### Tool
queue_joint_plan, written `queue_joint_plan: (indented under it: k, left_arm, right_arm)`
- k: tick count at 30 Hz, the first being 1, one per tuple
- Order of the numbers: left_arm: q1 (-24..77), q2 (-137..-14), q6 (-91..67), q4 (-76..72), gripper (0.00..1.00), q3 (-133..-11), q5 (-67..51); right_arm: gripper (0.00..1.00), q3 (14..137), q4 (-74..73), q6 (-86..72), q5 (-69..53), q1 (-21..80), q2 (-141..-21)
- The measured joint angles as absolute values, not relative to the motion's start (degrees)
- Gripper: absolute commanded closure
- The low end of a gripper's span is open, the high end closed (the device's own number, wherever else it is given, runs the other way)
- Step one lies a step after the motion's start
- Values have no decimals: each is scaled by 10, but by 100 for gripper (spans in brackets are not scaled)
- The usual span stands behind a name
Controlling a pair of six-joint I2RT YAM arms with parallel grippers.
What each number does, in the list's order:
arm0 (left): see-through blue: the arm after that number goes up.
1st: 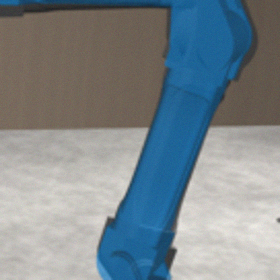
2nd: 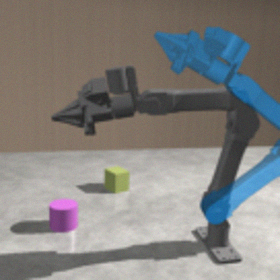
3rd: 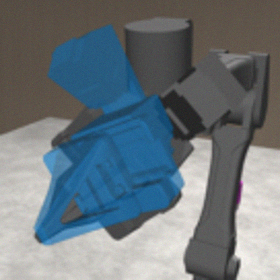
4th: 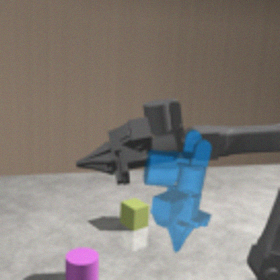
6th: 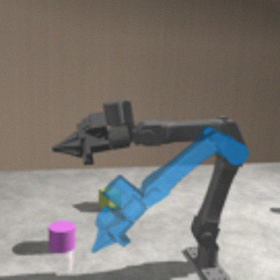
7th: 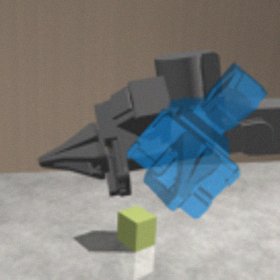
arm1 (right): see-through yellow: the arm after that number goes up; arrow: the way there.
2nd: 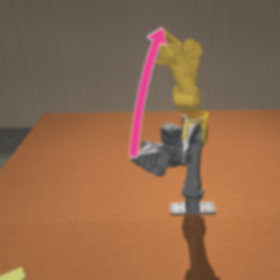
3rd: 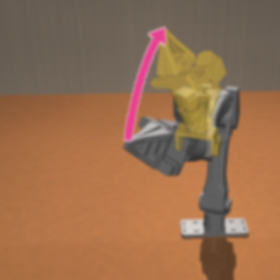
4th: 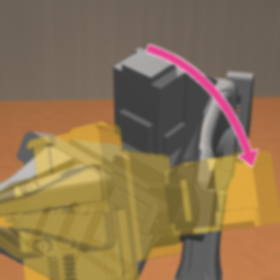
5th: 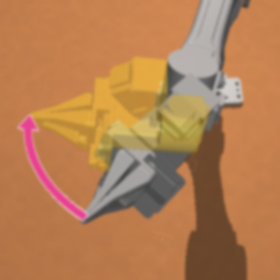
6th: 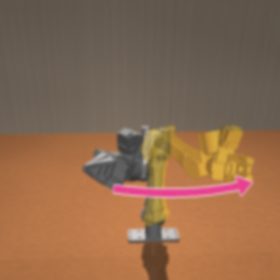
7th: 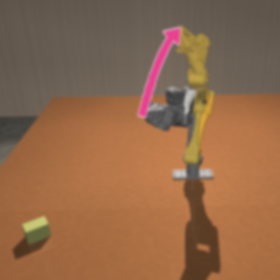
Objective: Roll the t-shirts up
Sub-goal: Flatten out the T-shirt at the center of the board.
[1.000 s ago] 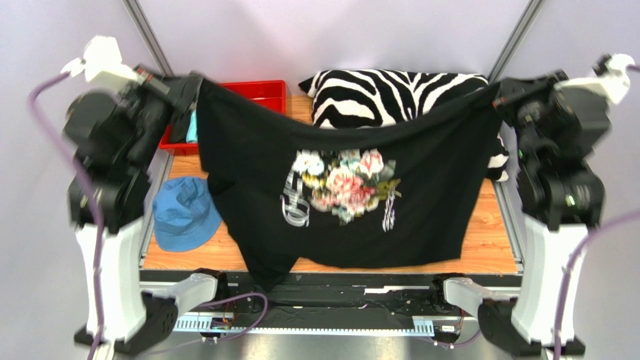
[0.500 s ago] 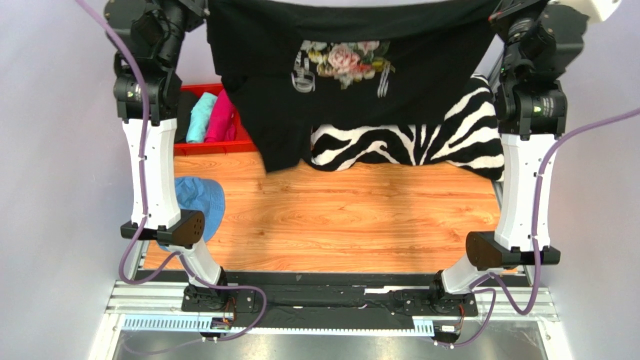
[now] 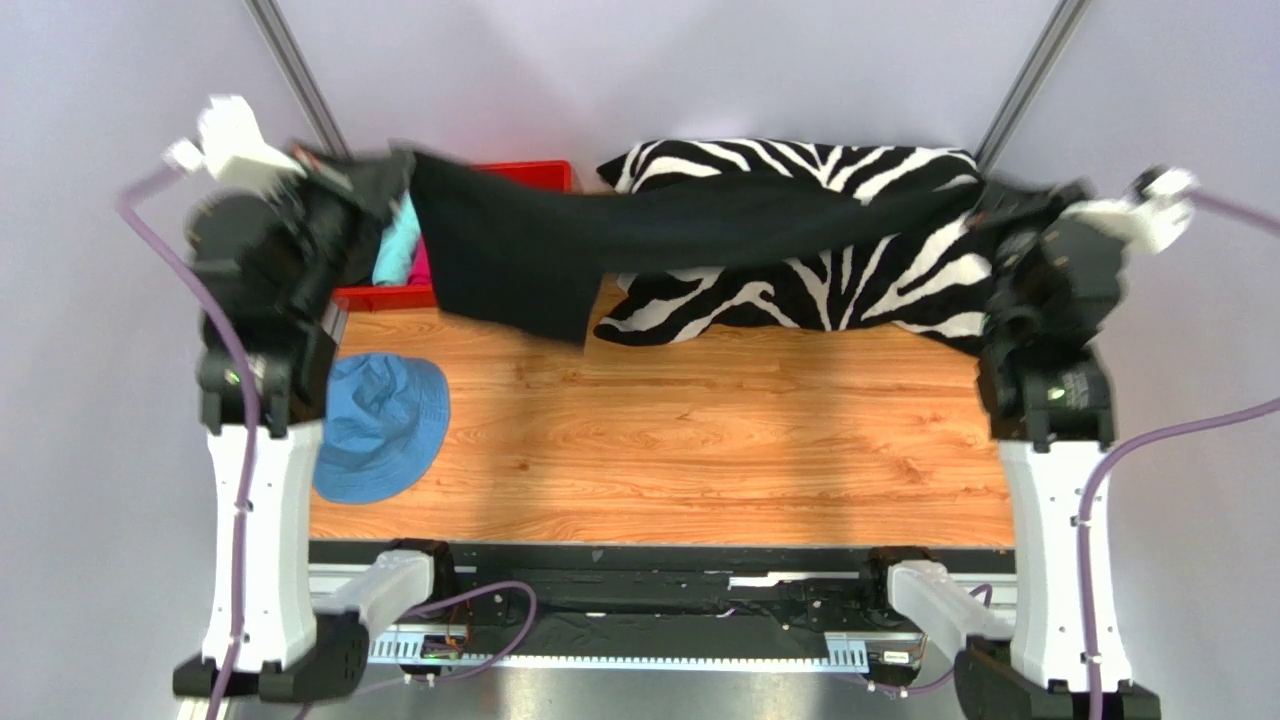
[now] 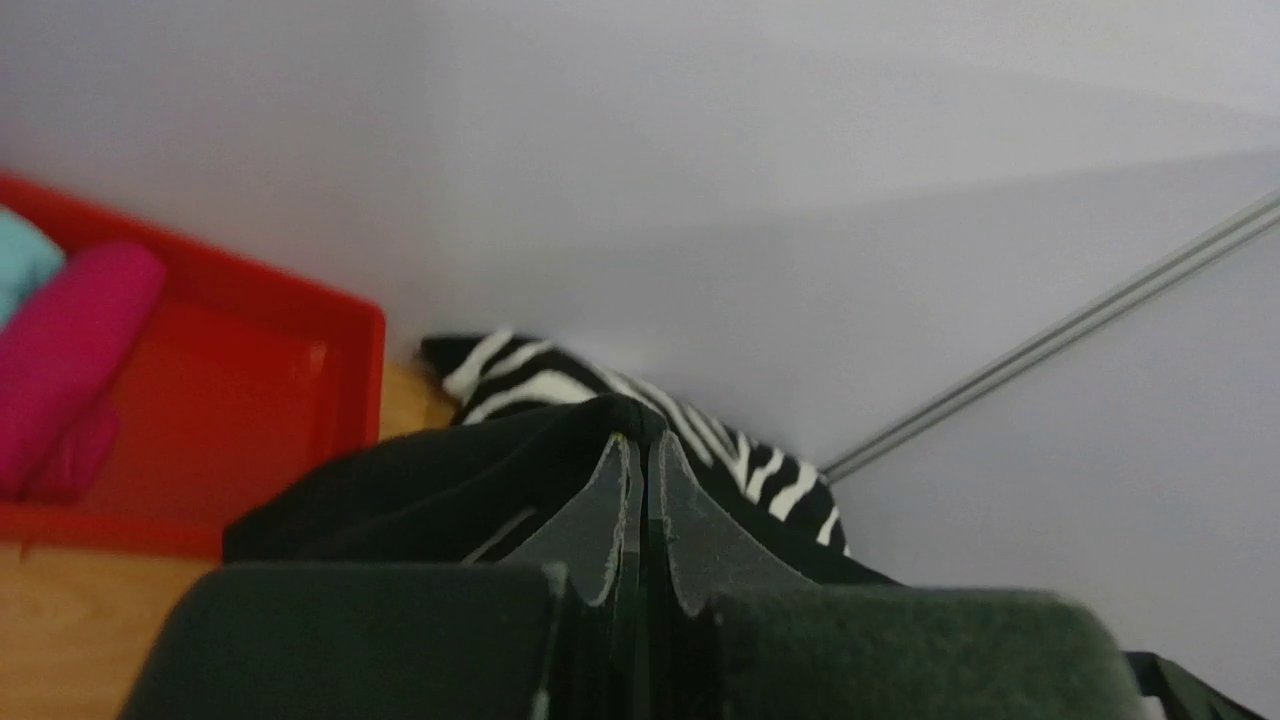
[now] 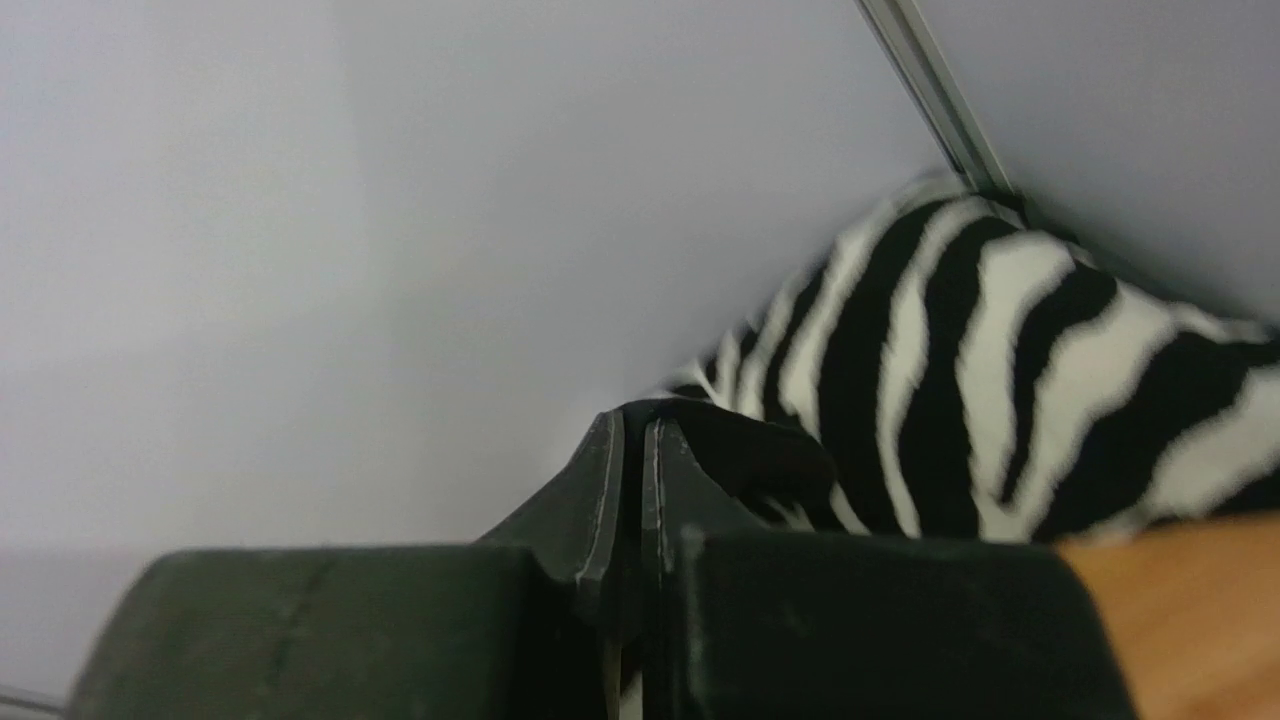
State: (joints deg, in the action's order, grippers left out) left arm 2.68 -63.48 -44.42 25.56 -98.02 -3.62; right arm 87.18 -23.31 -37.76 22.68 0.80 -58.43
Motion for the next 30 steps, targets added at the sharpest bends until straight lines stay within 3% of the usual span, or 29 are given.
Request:
queue_joint_plan:
  k: [7,11,22,30]
  left_arm:
    - [26,-464,-500,331,100,-526,-63]
    - [26,-385,-521,414,100,-395,-61]
    - [26,-217,-580,530,100,-309,-32]
    - [26,-219,-582,599,100,-384,1]
  right_arm:
    - [100,504,-341,-422,170,8,-481]
    - [100,400,-414,-438,143,8,-457]
    - [100,338,-512,-498,134,7,-436]
    - [100,437,-643,-548,189,7,-431]
